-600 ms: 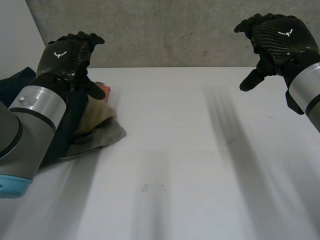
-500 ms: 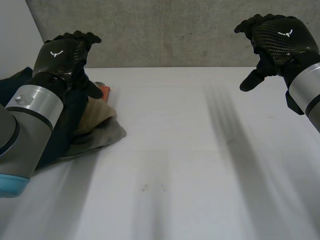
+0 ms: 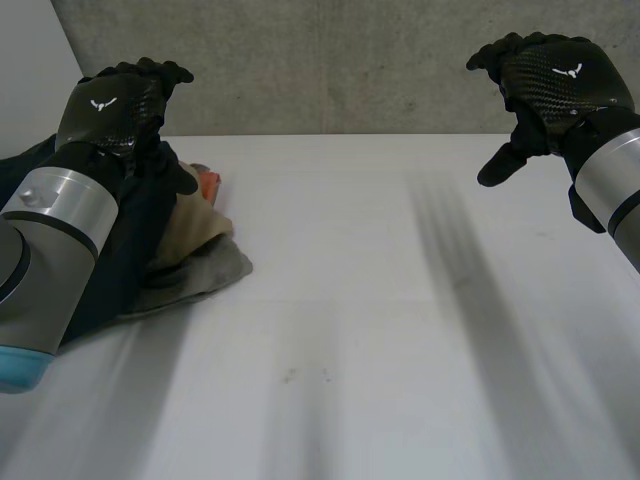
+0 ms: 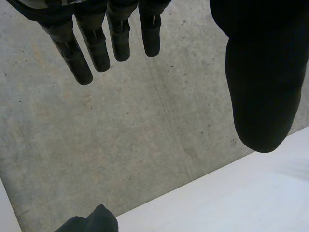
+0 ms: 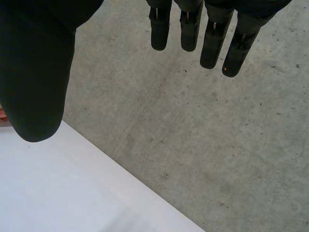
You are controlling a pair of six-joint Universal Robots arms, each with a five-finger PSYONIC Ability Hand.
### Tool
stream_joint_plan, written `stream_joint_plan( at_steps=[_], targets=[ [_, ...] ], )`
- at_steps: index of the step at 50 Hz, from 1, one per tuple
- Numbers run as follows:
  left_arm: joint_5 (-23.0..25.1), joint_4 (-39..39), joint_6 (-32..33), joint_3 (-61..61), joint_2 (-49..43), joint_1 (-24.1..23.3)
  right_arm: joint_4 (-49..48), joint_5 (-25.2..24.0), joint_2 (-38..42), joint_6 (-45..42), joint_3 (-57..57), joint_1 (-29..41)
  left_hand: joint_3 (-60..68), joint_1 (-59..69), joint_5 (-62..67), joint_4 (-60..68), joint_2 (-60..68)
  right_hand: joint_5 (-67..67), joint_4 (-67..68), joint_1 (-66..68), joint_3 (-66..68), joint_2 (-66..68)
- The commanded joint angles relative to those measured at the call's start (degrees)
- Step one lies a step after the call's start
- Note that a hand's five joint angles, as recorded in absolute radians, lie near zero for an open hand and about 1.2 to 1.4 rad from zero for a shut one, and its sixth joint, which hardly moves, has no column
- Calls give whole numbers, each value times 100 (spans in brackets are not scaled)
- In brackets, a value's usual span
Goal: Fold the laundry.
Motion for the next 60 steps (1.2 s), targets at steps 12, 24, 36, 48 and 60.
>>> stream_joint_plan(
  at_steps=[12, 24, 36, 48, 60],
  targets=[
    [23, -16, 51, 59, 7, 110, -1, -7, -1, -13, -4, 0, -551, -523, -532, -557, -563, -504, -582, -296, -579, -503],
    [31, -298, 1974, -2, -186, 733, 8, -16, -1, -22, 5, -44, -298, -270, -279, -304, -310, -504, -582, -296, -579, -503],
    [5, 98, 2925, -82, -1372, 1437, 17, -16, 8, -31, 40, -26, -281, -254, -262, -288, -294, -504, -582, -296, -579, -503],
    [-21, 511, 3074, 287, -2243, 1551, 34, -34, 8, -40, 128, -70, 5396, 5424, 5416, 5390, 5384, -504, -582, -296, -579, -503],
    [-284, 502, 2786, 1095, -1489, 727, 34, -34, -19, -48, 110, -193, 6412, 6439, 6431, 6405, 6399, -504, -582, -296, -579, -503]
  ],
)
